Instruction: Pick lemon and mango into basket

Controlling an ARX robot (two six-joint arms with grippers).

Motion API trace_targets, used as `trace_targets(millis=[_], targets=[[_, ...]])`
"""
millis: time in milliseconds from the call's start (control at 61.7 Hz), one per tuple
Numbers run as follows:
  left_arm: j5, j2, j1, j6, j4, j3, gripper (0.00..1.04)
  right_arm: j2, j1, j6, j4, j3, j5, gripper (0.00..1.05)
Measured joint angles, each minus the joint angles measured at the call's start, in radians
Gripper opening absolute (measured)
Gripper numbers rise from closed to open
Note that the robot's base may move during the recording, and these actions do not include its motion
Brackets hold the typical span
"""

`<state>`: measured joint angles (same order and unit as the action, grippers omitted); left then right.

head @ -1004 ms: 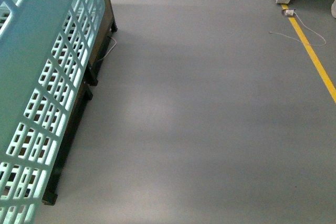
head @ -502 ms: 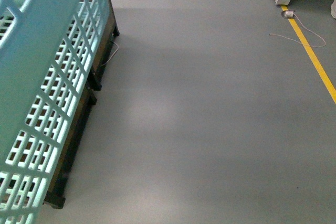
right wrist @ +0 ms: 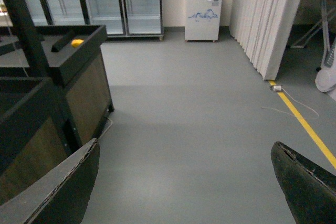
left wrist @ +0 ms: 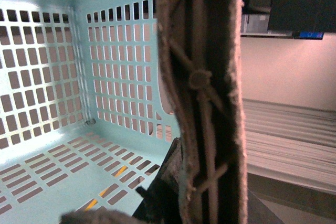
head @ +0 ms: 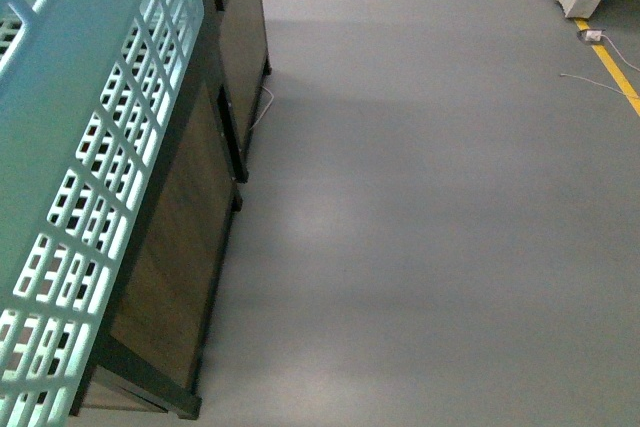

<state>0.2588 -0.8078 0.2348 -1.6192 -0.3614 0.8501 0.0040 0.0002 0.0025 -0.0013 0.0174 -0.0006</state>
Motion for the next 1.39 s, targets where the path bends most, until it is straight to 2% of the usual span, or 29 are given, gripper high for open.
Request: trace_targets(millis=[1393], targets=[[0.0,0.001,-0.001,-0.002,-0.001,0.0,0.06,0.0,0.0,0.0,0.0,0.0,0.0,0.96]])
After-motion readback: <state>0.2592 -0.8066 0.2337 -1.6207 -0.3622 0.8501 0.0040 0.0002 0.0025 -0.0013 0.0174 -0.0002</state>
